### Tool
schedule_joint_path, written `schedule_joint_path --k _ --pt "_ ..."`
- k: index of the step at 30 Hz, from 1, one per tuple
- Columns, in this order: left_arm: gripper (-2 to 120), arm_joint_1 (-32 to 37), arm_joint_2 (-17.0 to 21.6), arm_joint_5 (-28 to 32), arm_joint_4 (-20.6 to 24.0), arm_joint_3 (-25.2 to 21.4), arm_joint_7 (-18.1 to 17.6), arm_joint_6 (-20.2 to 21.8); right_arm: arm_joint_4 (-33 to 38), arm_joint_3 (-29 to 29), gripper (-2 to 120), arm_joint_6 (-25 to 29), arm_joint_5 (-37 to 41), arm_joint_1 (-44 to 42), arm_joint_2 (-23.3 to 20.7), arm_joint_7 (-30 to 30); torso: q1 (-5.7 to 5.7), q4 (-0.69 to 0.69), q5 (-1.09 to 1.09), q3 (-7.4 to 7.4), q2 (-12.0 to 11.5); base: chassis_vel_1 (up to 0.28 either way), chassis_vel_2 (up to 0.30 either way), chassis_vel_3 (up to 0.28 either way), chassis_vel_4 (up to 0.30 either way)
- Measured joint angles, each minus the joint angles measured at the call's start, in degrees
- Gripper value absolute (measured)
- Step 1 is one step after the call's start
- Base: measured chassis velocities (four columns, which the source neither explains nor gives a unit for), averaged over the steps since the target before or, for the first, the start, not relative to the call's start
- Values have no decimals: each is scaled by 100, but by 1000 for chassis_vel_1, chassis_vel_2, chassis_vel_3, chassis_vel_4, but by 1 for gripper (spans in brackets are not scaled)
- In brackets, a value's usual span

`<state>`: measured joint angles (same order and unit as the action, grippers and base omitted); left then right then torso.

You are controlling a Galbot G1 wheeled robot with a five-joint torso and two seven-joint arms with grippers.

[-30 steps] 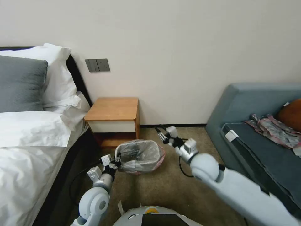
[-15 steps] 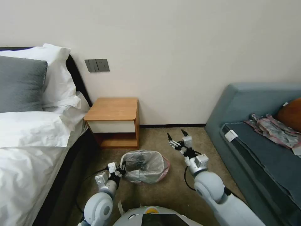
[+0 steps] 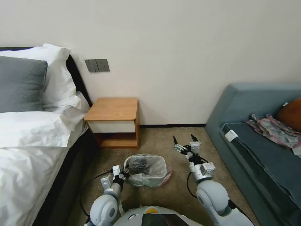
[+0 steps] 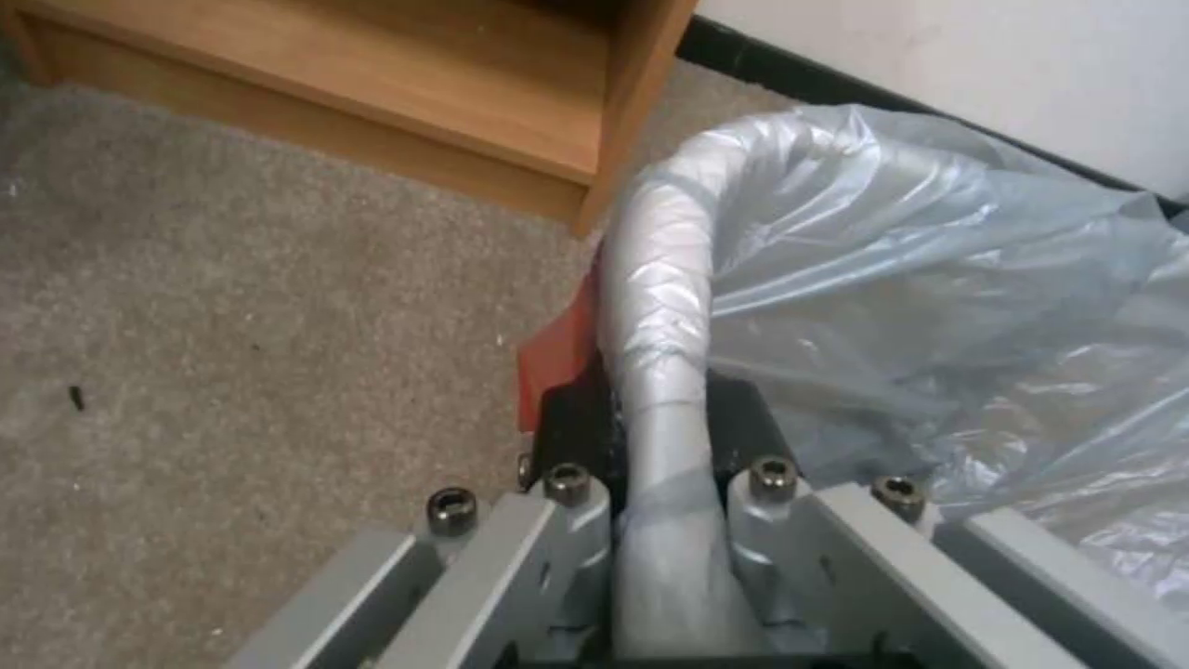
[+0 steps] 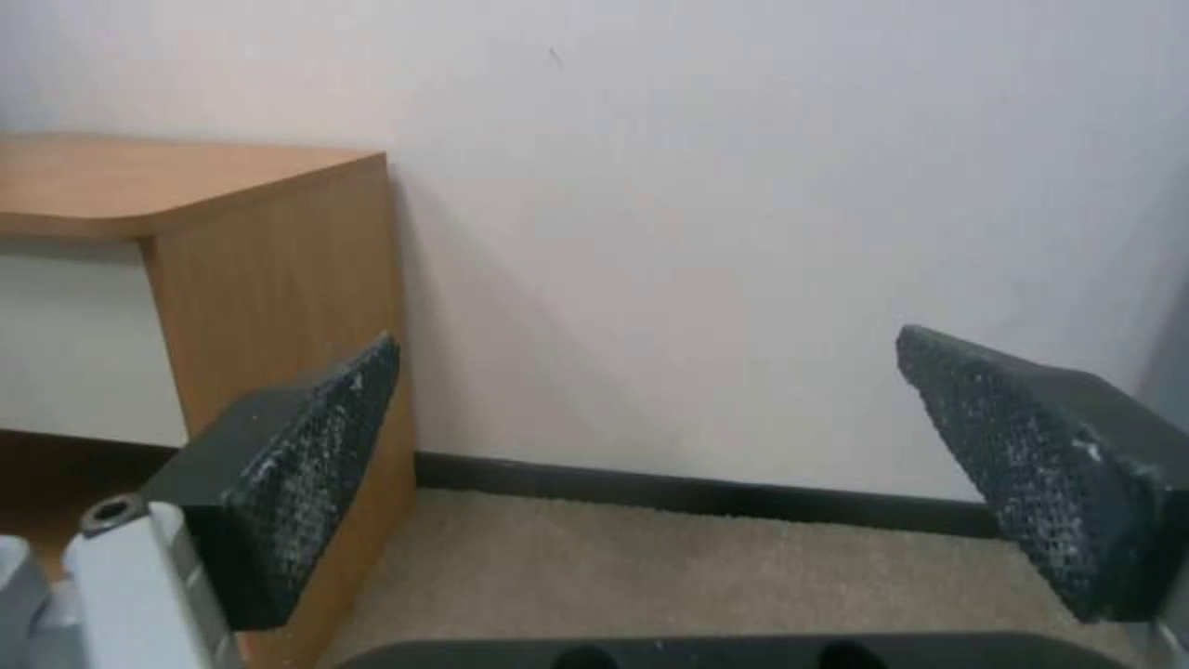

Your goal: Pick up the garbage bag from the table and place it over the trash can.

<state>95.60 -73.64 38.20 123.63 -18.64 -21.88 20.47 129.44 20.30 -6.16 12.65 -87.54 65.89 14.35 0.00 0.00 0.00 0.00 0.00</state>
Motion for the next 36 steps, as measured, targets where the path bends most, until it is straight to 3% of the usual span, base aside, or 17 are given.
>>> schedule_joint_path --k 7,27,32,36 --pt "6 -45 -36 -58 -26 33 -106 11 11 26 100 0 21 35 -33 -3 0 0 0 0 0 0 0 0 0" --pt "76 -15 -127 -351 168 22 -158 75 76 37 100 -34 195 103 -32 16 0 0 0 0 0 0 0 0 0" --pt "97 52 -134 -722 192 -16 -152 29 138 41 100 -35 215 59 -23 27 0 0 0 0 0 0 0 0 0" --pt "100 105 -148 -1231 156 -121 -77 -168 189 66 100 -27 226 -16 -10 27 0 0 0 0 0 0 0 0 0"
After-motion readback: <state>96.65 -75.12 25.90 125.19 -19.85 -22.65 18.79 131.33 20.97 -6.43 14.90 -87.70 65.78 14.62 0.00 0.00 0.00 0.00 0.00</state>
